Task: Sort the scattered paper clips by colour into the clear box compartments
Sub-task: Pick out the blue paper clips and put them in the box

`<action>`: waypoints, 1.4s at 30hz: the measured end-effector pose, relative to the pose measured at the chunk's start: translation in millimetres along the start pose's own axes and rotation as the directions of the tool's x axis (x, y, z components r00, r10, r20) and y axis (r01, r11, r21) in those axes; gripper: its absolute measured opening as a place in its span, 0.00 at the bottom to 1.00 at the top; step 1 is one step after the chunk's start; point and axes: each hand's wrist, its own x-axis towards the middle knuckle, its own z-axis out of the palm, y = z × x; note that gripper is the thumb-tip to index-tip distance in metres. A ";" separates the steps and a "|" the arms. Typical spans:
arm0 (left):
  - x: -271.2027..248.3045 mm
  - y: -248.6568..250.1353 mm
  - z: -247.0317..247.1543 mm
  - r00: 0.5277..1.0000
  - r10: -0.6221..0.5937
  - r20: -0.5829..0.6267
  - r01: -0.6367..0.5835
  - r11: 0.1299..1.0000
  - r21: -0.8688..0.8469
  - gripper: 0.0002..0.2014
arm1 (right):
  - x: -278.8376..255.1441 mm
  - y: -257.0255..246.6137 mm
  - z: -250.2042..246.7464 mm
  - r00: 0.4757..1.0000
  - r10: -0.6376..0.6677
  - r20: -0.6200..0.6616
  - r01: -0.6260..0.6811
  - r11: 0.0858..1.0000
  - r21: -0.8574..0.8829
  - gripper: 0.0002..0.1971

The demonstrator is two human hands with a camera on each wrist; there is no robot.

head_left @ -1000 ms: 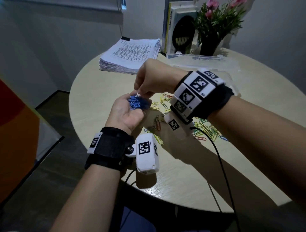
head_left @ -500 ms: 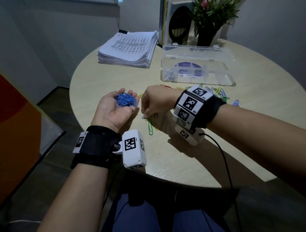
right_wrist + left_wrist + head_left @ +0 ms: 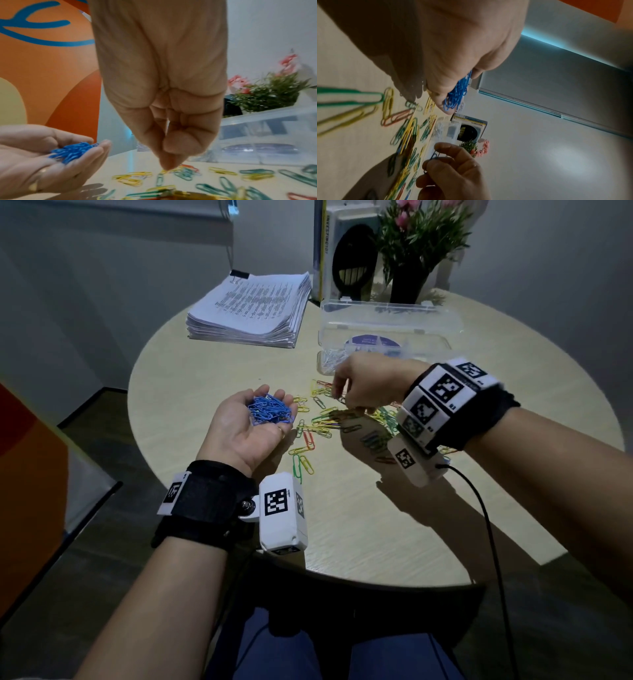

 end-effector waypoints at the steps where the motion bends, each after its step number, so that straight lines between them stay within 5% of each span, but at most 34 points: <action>1: -0.5 -4.8 3.6 1.000 -0.013 0.010 0.013 1.000 0.008 0.15 | -2.3 5.4 -1.7 0.999 0.032 -0.010 -0.032 0.999 -0.007 0.15; 8: 1.9 -30.0 20.0 0.997 -0.064 0.052 0.062 0.997 0.041 0.14 | -10.8 30.8 -4.4 0.995 0.080 0.058 -0.077 0.996 -0.041 0.07; 18: 9.1 -31.6 17.2 0.999 -0.023 0.030 0.023 1.000 0.010 0.14 | -4.1 23.7 17.1 0.987 -0.138 0.088 0.145 0.986 -0.084 0.11; 26: 10.1 -30.4 17.0 0.999 -0.020 0.033 0.019 1.000 0.021 0.14 | 4.9 26.9 17.3 0.996 -0.082 0.048 0.088 0.987 -0.138 0.20; 32: 10.1 -29.3 15.9 0.999 -0.020 0.034 0.020 1.000 0.011 0.15 | 5.0 19.2 19.0 0.995 -0.094 0.037 0.096 0.994 -0.050 0.08; 42: 7.1 -25.3 13.7 0.999 -0.017 0.043 0.017 1.000 -0.005 0.15 | 3.4 8.5 28.7 0.996 -0.055 0.065 0.067 0.979 -0.193 0.11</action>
